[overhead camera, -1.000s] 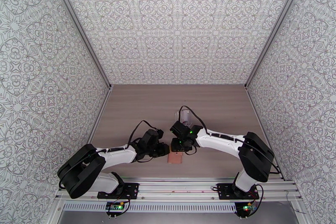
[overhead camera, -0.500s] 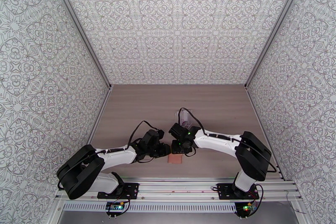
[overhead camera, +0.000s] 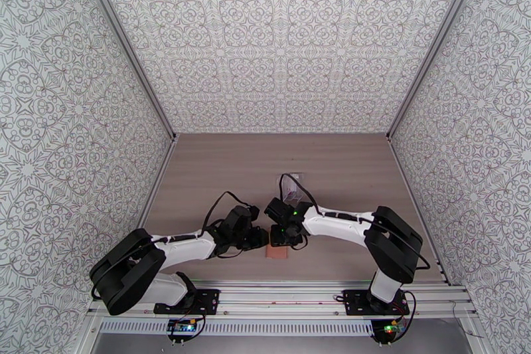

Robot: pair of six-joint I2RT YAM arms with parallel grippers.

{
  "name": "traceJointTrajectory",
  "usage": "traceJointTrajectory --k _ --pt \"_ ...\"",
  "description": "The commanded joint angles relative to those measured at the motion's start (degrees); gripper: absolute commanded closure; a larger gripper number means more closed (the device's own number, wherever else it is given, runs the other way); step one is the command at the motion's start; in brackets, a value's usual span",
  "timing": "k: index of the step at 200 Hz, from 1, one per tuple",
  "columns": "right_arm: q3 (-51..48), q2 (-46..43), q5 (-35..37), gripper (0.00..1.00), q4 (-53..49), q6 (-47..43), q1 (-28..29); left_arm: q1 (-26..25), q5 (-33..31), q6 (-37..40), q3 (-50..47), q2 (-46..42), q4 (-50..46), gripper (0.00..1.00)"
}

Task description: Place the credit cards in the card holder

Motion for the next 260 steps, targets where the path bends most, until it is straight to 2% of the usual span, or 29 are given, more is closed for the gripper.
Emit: traceJointTrajectory --k 1,105,260 --pt "0.66 1.69 0.30 0.61 -0.12 0.66 0.62 -0.61 0.63 -0.73 -0.98 0.71 1.85 0.77" --pt "0.46 6.30 2.20 0.61 -0.79 0.05 0.62 -0.61 0.86 -0.90 -1.81 1.77 3.08 0.78" --pt "0.39 2.73 3.39 0.73 0.18 0.45 0.66 -0.62 0.33 -0.55 -1.73 1.89 1.59 0.80"
